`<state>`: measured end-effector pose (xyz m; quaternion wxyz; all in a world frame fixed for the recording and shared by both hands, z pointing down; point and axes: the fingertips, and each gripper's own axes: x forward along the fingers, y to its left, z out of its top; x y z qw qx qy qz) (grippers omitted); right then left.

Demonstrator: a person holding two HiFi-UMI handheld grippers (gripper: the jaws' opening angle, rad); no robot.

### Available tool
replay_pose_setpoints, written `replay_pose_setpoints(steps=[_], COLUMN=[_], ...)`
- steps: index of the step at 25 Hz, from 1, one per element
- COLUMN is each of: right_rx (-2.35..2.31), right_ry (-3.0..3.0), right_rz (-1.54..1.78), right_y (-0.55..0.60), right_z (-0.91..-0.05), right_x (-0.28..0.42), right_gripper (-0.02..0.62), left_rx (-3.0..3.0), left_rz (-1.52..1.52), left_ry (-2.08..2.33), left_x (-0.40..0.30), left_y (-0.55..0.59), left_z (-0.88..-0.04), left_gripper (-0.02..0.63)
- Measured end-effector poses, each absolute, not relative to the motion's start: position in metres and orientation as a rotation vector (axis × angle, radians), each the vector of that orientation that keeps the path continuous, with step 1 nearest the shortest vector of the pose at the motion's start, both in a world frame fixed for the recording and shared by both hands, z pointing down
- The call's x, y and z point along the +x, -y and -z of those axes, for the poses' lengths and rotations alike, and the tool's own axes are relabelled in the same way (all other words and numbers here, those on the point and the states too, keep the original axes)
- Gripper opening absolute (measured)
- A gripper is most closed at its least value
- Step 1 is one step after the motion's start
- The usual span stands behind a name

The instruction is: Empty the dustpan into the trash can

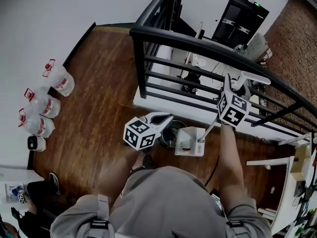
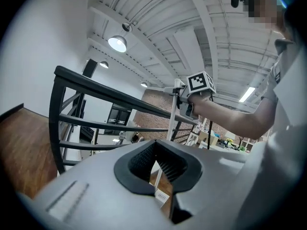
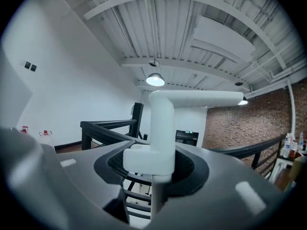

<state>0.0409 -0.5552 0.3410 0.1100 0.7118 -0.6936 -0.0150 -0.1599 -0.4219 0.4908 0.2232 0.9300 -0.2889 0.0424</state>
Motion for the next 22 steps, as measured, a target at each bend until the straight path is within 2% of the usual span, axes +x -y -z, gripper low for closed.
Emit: replay_pose_setpoints(steps=[11, 22], right_rx=[1.877, 1.758], right_ry=[2.088, 2.131], right_rz=[0.123, 0.14], right_y=[0.606, 0.621], right_z=[-0.361, -0.373], right_x=[-0.091, -0.145], right_gripper=[0.19, 0.19], left_rx=[2.464, 2.419], left_rz=[-0.087, -0.063], left_ry=[0.958, 1.005], left_x=[-0.254, -0.287], left_y=[0.451, 0.452], left_z=[-0.503, -0.507], left_gripper=[0.005, 0.005])
